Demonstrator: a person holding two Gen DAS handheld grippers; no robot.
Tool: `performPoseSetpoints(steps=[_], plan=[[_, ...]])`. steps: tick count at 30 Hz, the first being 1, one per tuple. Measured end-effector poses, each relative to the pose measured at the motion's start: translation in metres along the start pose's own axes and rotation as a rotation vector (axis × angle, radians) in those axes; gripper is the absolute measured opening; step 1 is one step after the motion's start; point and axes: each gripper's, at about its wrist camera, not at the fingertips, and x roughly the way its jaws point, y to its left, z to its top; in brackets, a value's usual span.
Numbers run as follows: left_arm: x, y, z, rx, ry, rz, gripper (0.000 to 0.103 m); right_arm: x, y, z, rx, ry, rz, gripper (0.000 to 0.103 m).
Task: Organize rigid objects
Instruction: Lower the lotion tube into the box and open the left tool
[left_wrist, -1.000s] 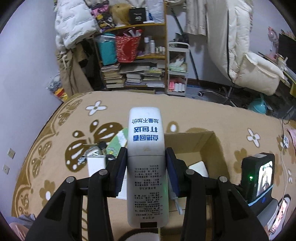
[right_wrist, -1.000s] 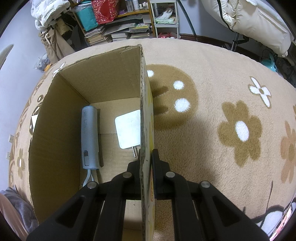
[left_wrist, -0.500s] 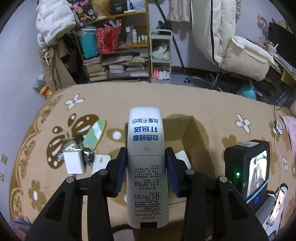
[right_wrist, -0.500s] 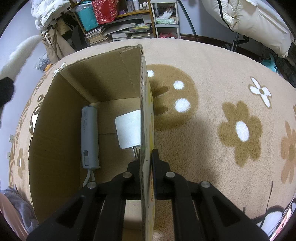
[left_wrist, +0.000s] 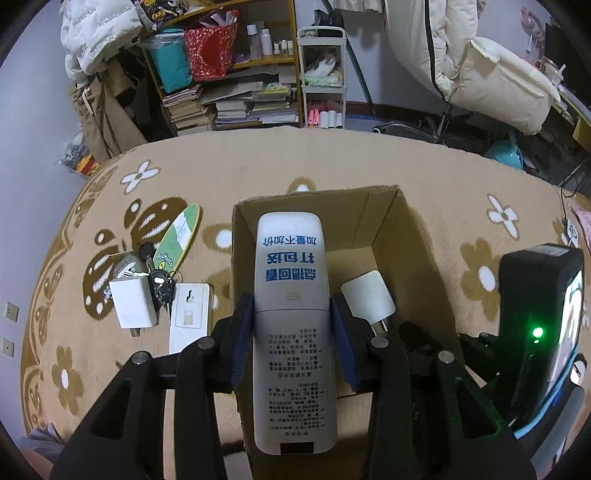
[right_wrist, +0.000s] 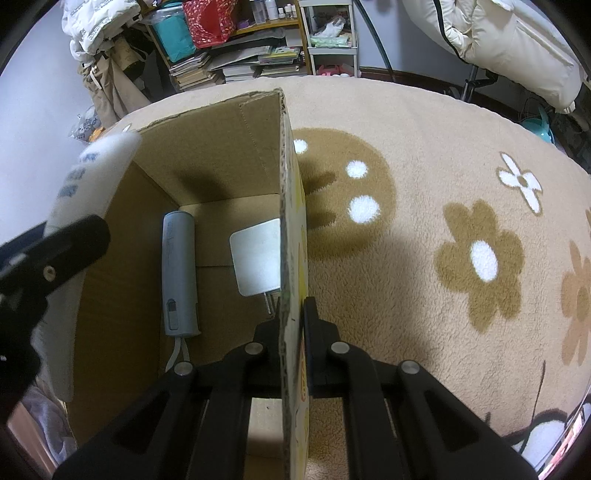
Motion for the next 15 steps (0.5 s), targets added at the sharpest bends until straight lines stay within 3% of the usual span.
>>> performPoseSetpoints(steps=[15], plan=[[0.0018,0.0064,-0.0079,-0.007,0.013,-0.009,0.04,-0.0002,0.0002,0.0004,0.001,0.0,0.001,0.009]])
